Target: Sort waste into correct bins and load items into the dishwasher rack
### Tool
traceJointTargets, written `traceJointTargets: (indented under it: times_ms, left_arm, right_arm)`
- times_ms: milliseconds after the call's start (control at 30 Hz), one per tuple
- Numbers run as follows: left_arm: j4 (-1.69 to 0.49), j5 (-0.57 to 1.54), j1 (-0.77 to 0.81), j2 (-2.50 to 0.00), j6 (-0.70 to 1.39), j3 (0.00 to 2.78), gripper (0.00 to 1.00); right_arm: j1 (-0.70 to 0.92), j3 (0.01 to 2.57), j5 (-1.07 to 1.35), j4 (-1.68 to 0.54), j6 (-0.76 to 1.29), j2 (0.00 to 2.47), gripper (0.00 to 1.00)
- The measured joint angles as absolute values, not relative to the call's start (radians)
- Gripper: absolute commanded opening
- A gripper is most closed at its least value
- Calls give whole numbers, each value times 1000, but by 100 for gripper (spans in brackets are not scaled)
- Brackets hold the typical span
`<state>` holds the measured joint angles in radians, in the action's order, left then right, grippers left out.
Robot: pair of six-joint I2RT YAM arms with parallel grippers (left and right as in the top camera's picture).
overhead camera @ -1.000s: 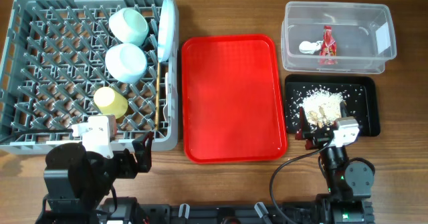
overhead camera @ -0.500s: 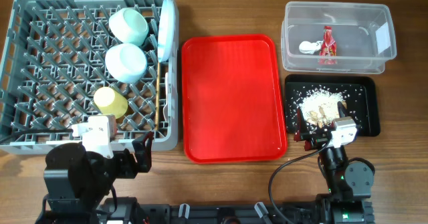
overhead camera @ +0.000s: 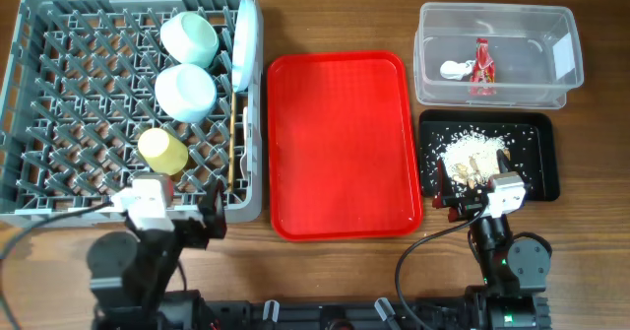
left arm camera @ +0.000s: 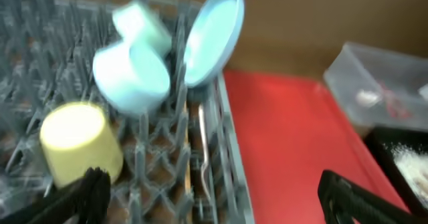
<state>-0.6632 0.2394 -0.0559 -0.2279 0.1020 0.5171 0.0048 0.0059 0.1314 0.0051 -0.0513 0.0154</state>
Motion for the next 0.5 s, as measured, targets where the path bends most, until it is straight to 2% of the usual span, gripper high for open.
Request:
traceJointTargets:
  times_ms: [167, 300, 500]
  left_arm:
    - [-263, 265, -52, -72, 144, 200, 100]
    - [32, 189, -9, -15, 155, 49, 100]
    - [-70, 83, 19, -13, 159, 12, 100]
  right_arm:
    - [5, 6, 131, 5, -51, 15, 100]
    - [5, 6, 131, 5, -51, 15, 100]
    - [5, 6, 131, 4, -51, 15, 100]
